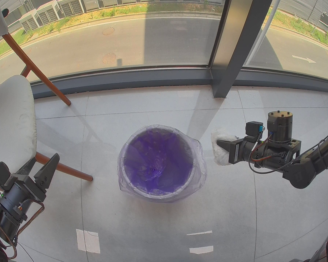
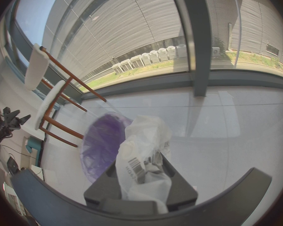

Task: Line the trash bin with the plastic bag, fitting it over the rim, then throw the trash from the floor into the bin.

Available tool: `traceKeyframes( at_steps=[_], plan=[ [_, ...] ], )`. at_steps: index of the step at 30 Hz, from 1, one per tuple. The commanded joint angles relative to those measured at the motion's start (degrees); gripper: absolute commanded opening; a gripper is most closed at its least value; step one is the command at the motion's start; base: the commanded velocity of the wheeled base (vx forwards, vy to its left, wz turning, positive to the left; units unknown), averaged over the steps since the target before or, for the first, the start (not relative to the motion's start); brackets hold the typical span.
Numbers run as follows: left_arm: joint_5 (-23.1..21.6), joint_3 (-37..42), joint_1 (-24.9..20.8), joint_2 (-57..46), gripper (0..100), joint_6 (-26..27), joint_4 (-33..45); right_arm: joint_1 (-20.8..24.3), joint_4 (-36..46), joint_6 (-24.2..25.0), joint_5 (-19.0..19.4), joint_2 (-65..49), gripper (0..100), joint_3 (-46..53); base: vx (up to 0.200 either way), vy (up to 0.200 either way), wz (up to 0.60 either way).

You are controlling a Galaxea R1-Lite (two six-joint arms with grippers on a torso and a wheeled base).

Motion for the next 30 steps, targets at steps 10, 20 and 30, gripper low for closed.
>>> traceKeyframes(
  at_steps=[10,20,30],
  plan=[
    [-0.5,0.3,6.9,-5.8,100,4.1,-0.2,10.3,-6.9,0.5,0.0,11.1,0,-8.5,0.000,0.000,0.00],
    [-1.0,0.8,9.6,-7.1,100,5.3,0.4,14.0,-11.9,0.1,-0.1,21.6,0,-16.9,0.000,0.000,0.00],
    [-1.2,0.8,11.5,-8.2,100,6.1,0.6,15.2,-12.0,-0.3,-0.4,29.4,0,-23.1,0.000,0.000,0.00]
  ],
)
